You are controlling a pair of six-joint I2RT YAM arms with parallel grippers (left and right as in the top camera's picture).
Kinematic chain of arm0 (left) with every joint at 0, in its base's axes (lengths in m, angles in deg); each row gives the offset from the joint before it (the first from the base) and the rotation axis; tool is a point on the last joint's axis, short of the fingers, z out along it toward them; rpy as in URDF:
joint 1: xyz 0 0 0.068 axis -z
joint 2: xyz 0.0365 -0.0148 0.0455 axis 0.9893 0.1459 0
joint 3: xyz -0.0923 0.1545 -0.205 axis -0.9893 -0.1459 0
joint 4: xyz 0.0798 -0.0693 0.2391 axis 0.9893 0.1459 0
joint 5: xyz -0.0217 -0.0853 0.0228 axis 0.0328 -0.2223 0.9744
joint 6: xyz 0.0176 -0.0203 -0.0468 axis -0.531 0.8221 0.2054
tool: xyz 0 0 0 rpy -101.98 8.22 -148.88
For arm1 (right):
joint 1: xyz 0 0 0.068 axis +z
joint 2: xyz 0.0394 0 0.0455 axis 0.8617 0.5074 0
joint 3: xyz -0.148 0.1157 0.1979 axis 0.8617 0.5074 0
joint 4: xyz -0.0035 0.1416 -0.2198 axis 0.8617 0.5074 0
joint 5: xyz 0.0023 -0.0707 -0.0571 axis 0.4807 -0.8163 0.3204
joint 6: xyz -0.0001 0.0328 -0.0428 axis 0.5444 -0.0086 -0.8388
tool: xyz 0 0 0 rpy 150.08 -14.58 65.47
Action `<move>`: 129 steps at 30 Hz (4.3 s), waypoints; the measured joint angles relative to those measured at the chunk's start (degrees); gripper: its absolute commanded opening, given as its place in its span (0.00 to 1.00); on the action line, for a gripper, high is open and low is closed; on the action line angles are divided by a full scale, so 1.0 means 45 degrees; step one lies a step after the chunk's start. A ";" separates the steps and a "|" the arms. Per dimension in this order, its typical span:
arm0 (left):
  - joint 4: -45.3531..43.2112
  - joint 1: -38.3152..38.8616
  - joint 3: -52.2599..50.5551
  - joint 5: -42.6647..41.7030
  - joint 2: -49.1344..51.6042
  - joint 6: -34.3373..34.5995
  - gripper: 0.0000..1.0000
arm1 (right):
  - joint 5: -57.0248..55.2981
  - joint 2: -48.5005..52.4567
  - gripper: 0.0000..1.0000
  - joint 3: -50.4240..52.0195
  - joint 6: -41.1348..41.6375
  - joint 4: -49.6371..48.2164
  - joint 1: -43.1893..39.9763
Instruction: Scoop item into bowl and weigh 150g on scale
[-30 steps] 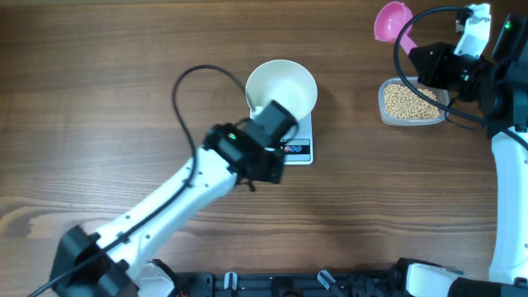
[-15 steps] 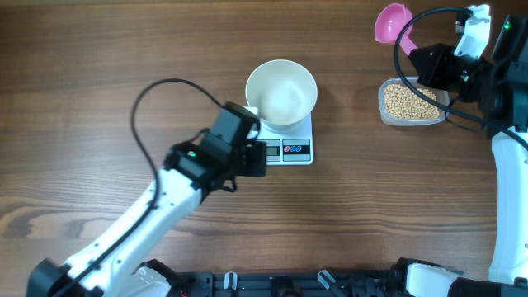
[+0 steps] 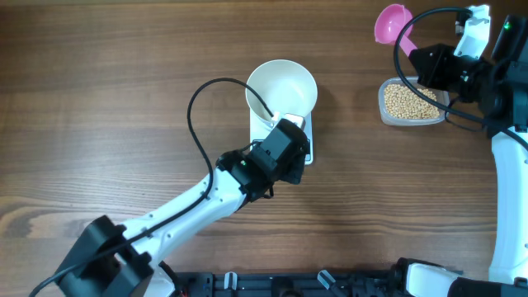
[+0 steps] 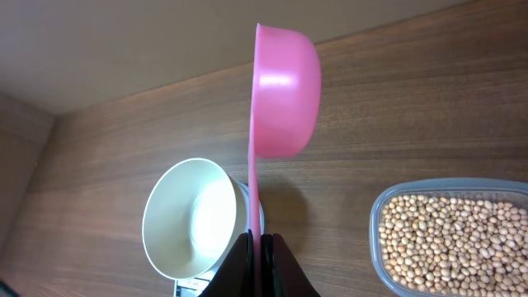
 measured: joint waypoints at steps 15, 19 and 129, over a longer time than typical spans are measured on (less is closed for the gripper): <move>-0.0797 -0.0389 -0.0612 0.0539 0.0136 0.0000 0.04 | -0.0097 0.0000 0.04 0.0000 -0.0214 -0.0005 0.0000; -0.1209 -0.0389 -0.0695 0.0539 0.0238 0.0000 0.04 | -0.0097 0.0000 0.04 0.0000 -0.0214 -0.0005 0.0000; -0.3857 -0.0685 -0.0695 0.1073 0.3245 0.0000 0.04 | -0.0097 0.0000 0.04 0.0000 -0.0539 0.0199 0.0000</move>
